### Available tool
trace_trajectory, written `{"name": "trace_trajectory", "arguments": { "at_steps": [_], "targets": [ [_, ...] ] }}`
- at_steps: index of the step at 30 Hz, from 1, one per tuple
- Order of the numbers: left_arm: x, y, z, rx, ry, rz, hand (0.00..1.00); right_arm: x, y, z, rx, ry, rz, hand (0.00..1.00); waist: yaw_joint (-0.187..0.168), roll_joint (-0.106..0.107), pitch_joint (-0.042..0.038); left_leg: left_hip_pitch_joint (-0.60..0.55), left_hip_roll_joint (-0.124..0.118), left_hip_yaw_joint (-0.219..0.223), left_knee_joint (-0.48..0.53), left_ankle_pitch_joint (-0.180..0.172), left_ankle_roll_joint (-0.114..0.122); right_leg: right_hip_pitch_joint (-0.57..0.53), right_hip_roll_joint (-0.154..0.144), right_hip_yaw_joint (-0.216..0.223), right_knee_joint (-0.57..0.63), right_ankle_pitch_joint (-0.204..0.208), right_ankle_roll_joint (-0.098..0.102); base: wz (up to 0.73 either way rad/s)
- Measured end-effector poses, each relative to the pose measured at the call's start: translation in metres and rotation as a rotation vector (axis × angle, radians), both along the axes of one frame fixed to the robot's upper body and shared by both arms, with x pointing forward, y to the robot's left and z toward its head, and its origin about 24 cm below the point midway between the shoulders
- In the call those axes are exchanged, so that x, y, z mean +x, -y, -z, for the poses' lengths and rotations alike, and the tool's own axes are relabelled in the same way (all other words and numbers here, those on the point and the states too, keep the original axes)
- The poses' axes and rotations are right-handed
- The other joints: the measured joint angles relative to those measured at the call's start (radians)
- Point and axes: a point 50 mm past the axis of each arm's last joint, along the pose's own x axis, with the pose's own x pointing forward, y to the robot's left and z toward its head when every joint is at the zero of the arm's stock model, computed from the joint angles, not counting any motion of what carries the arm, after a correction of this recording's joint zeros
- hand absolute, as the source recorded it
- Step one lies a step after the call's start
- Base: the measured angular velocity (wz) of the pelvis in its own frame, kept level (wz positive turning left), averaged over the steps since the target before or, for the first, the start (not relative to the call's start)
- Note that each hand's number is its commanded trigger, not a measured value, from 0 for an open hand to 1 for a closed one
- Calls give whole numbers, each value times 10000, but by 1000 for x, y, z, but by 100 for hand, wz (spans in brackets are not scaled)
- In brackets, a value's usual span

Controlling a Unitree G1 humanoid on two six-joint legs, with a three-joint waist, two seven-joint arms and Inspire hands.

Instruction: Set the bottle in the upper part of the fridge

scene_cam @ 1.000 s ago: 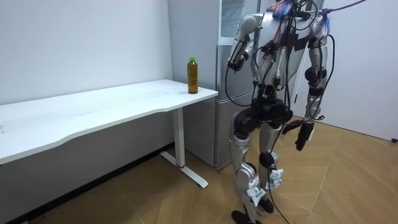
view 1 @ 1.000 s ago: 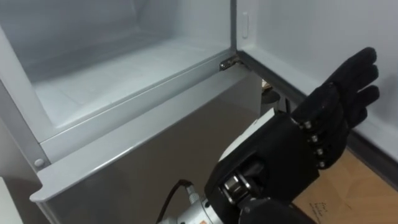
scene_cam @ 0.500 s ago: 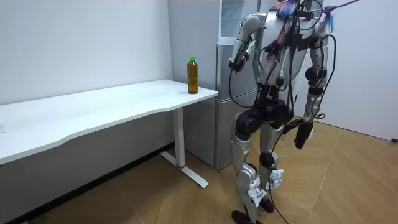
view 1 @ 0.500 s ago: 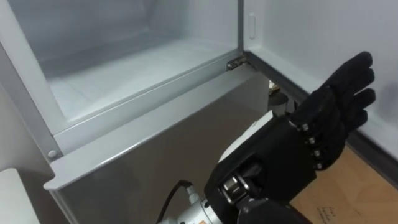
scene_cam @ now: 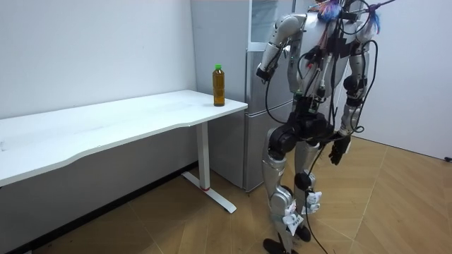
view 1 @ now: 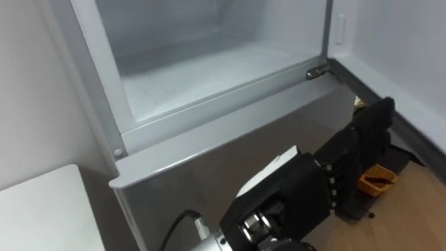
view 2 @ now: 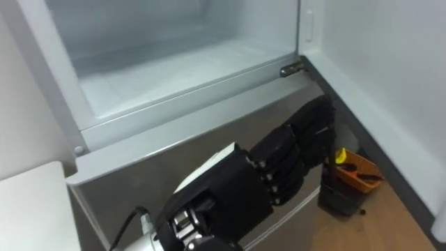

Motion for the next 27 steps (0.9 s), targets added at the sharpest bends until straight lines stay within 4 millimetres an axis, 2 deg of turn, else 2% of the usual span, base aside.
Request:
{"name": "trace_trajectory", "arguments": {
  "at_steps": [2, 6, 11, 16, 19, 20, 23, 27],
  "targets": [
    [1, -1, 0, -12, -41, -117, 0, 2, -7, 2, 234, 102, -42, 0, 142, -101, -59, -6, -19, -229, 0, 35, 0, 170, -39, -236, -97, 0, -2, 23],
    [1, -1, -1, 54, 73, -283, 0, 3, -15, 3, 383, 246, -61, 0, 243, -156, -102, 51, -116, -621, -41, 152, 29, 420, -165, -620, -329, -5, 5, 39],
    [4, -6, -2, -79, -2, -708, 0, 5, -17, 4, 422, 327, -80, 0, 472, -174, -94, 27, -191, -835, -120, 246, 53, 548, -293, -1068, -341, -83, 36, 27],
    [7, -16, -8, -316, 153, -1323, 0, 5, -17, 4, 399, 282, -150, 0, 840, -187, -84, -6, -244, -993, -132, 296, 63, 535, -335, -1136, -320, -114, 40, 5],
    [7, -24, -12, -251, 563, -1849, 0, 4, -16, 4, 384, 263, -182, 0, 863, -197, -78, -55, -304, -1392, -138, 297, 65, 598, -365, -1319, -324, -118, 47, 17],
    [7, -26, -11, -135, 647, -2061, 0, 4, -17, 4, 381, 234, -198, 0, 881, -211, -69, -36, -319, -1545, -138, 297, 65, 689, -370, -1368, -337, -120, 49, 18],
    [6, -27, -11, -119, 657, -2226, 0, 4, -17, 4, 327, 206, -275, 0, 1033, -236, -52, -62, -333, -1677, -156, 298, 66, 763, -388, -1555, -365, -130, 57, 14],
    [2, -34, -6, -268, 388, -2554, 0, 4, -18, 4, 277, 215, -554, 0, 1203, -304, -18, -16, -344, -1836, -163, 302, 64, 849, -388, -1599, -355, -189, 40, 9]
  ]
}}
